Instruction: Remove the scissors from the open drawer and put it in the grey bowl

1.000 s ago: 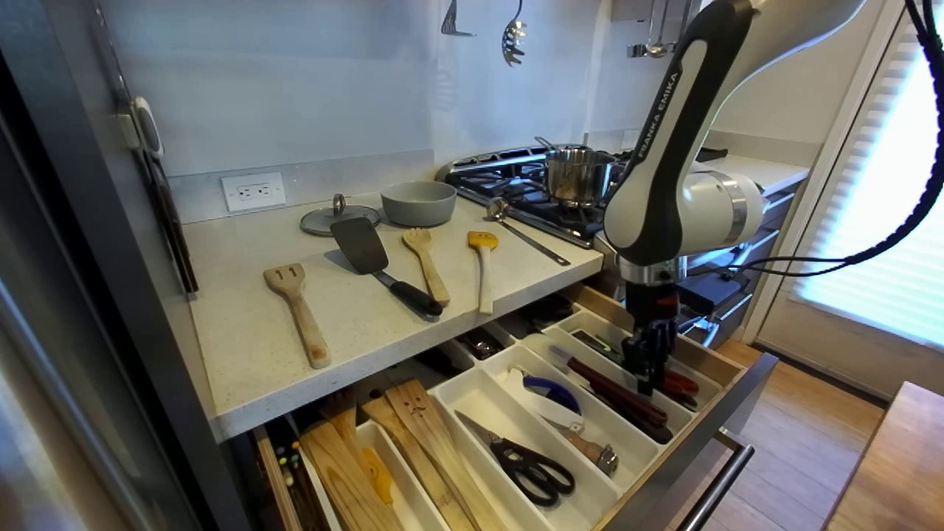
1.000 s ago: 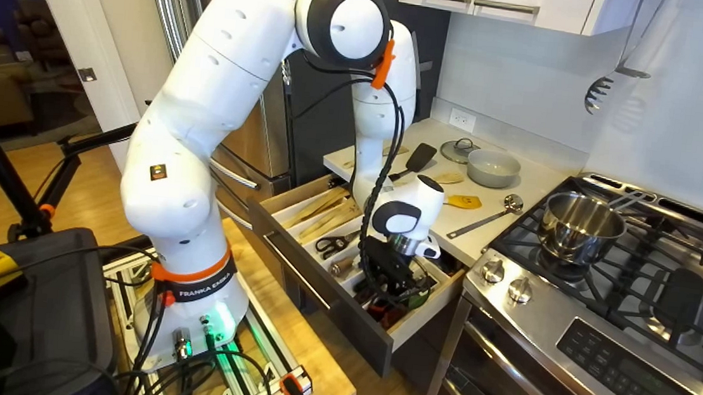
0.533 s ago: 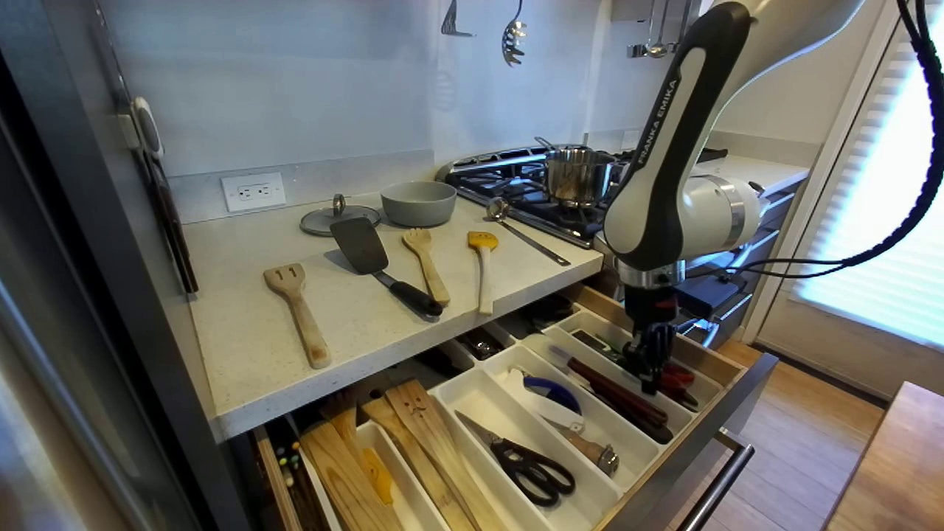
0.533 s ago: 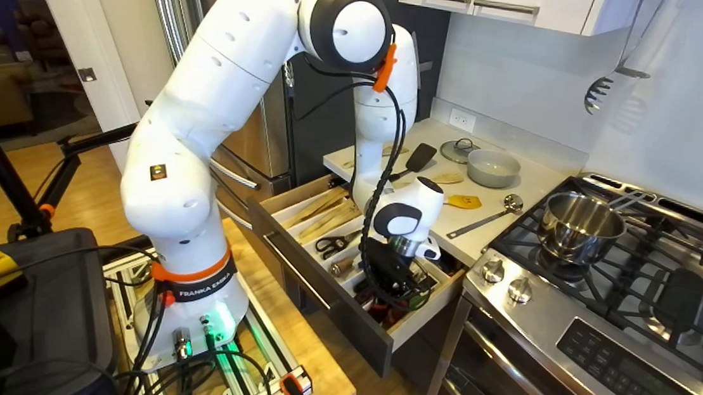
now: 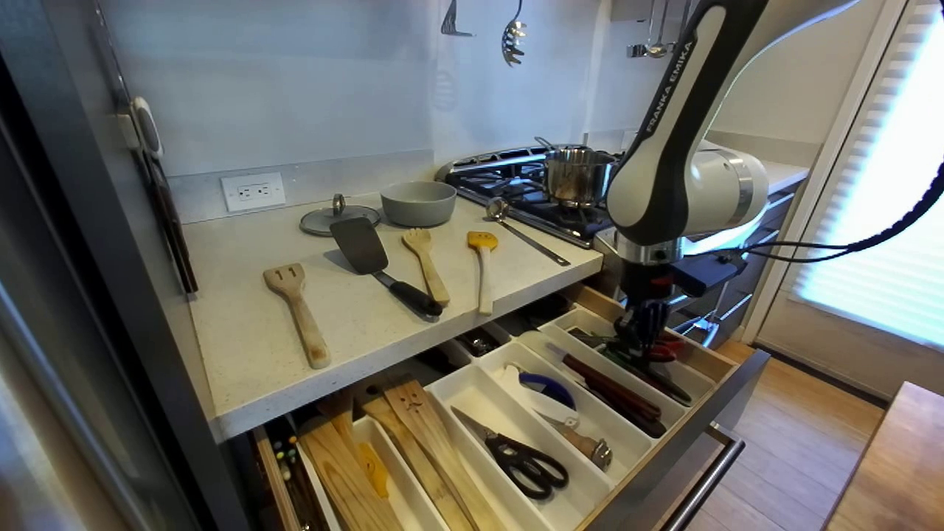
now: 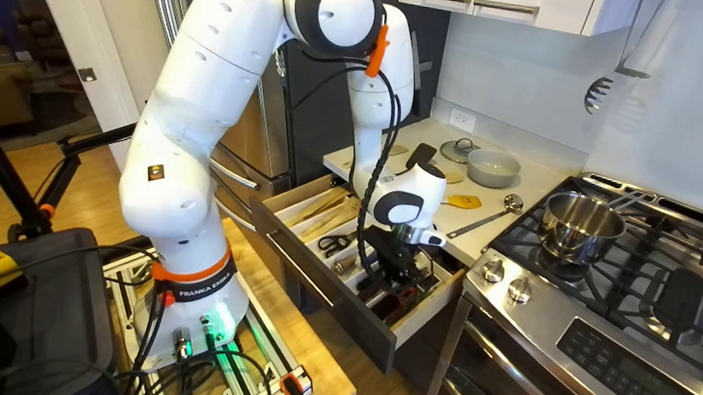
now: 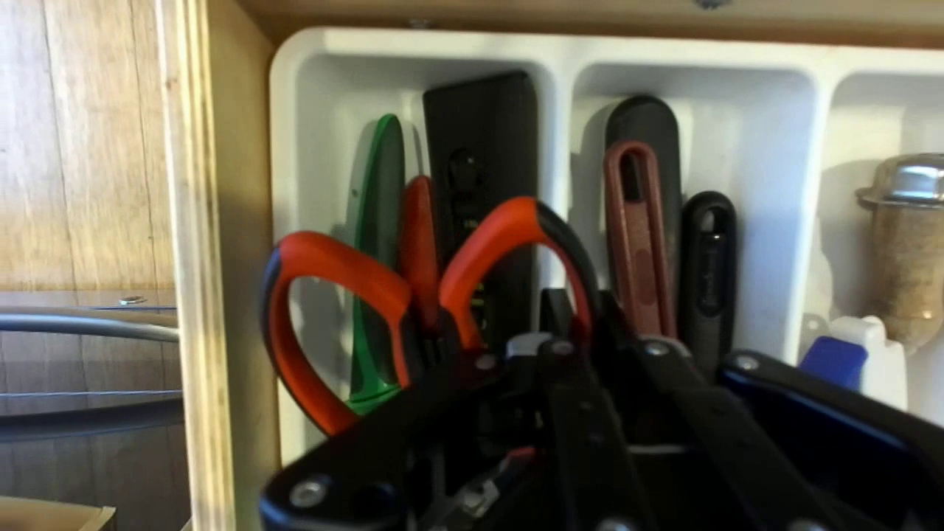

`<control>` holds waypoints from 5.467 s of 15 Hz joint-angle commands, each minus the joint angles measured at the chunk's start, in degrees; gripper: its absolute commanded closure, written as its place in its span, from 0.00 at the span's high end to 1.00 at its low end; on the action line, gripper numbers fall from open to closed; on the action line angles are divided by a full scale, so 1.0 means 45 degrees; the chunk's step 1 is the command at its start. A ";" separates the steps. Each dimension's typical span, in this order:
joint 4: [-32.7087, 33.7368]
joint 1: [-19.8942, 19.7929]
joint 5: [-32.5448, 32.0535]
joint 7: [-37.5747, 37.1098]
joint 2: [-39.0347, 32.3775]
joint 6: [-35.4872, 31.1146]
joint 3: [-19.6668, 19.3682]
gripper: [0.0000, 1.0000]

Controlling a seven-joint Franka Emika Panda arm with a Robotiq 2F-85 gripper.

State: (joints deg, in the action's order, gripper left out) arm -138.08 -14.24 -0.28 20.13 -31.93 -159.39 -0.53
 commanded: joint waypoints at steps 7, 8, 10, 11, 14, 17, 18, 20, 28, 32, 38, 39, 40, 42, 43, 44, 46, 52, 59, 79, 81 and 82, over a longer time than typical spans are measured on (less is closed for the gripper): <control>-0.3001 -0.0573 0.0875 0.0965 0.3184 0.0293 0.1858 0.03; -0.3290 -0.0755 0.1160 0.1472 0.3509 0.0291 0.2273 0.03; -0.3713 -0.0898 0.1709 0.2535 0.4143 0.0374 0.2931 0.03; -0.3828 -0.0921 0.1981 0.3060 0.4466 0.0535 0.3140 0.03; -0.4413 -0.0766 0.3062 0.4564 0.5619 0.0662 0.3435 0.03; -0.4782 -0.1252 0.3944 0.7431 0.7206 0.2250 0.4075 0.03; -0.4819 -0.1372 0.4185 0.8370 0.7853 0.3045 0.4154 0.03; -0.4219 0.0084 0.4729 1.0083 0.8725 0.4595 0.2269 0.03; -0.2918 0.1533 0.6433 0.9286 0.9835 0.3775 -0.1634 0.03; -0.1108 0.2017 0.7696 0.8295 0.7922 0.1888 -0.2365 0.03; 0.1671 0.2529 0.9877 0.6437 0.3482 -0.1126 -0.1197 0.03; 0.2234 0.2514 0.9822 0.6108 0.2848 -0.0890 -0.1158 0.03; 0.2675 0.2522 0.9170 0.5543 0.2335 -0.0083 -0.1320 0.03; 0.1908 0.2580 0.9385 0.5968 0.3021 -0.0562 -0.1158 0.10; 0.2250 0.2579 0.9384 0.5873 0.2554 -0.0537 -0.1165 0.10; 0.2453 0.2567 0.9384 0.5844 0.2290 -0.0534 -0.1186 0.03; 0.2493 0.2647 0.9511 0.5933 0.1981 -0.1270 -0.1123 0.03; 0.2680 0.4902 0.5138 0.4464 0.2448 -0.2563 -0.3509 0.03; 0.4743 0.5427 -0.0370 0.0709 0.1759 -0.2613 -0.4637 0.10; 1.4149 0.2469 -0.4071 0.1850 -0.4781 -0.1757 -0.0090 0.03; 1.5371 0.2338 -0.3984 0.2229 -0.5559 -0.1053 0.0351 0.03; 1.6052 0.2317 -0.3928 0.2376 -0.6013 -0.0680 0.0498 0.03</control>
State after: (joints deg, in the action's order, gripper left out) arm -76.66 -1.95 -18.14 27.93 -52.07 -166.85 -1.47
